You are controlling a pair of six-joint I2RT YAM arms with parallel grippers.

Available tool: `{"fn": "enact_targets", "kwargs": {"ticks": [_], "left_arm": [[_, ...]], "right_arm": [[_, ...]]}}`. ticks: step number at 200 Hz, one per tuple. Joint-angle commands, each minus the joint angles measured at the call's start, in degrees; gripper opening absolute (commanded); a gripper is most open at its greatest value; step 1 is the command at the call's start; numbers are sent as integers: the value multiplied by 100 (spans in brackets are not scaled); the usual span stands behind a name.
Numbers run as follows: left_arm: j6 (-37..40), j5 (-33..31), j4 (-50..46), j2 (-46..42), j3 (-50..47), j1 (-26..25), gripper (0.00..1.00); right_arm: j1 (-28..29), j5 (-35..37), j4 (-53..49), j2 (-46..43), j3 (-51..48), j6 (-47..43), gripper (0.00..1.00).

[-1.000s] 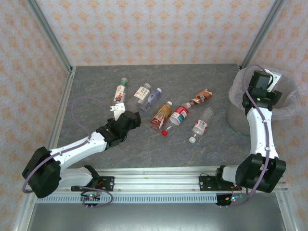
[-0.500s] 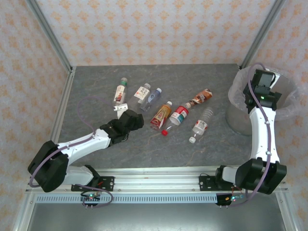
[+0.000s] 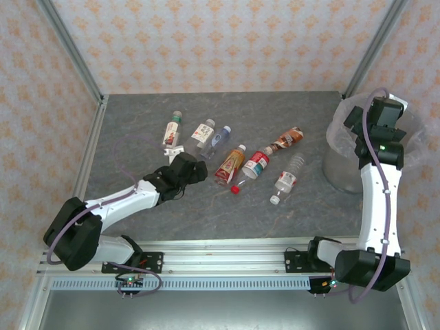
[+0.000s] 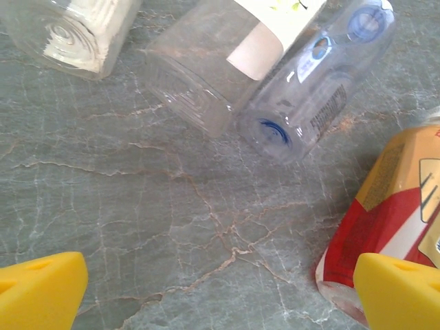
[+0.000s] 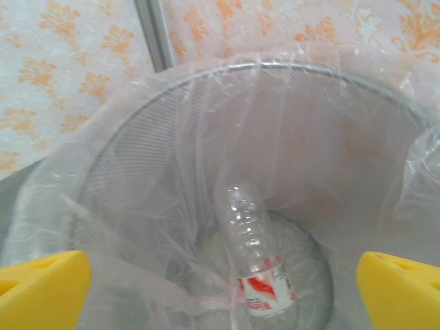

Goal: Put the plastic bottles in the bin

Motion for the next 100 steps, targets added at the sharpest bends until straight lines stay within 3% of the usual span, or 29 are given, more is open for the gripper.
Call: {"fn": "enact_targets", "kwargs": {"ticks": [1,51,100], "left_arm": [[30,10,-170,-138,148,176,100],[360,25,-720,-264,445,653,100],[776,220,-1345,-184,894,1281,100]], "right_arm": [[221,-267,-195,-179,300,185,99],[669,-1167,-64,-363,429,659,99],[953,-2738,668,-613,101,1272,99]]}}
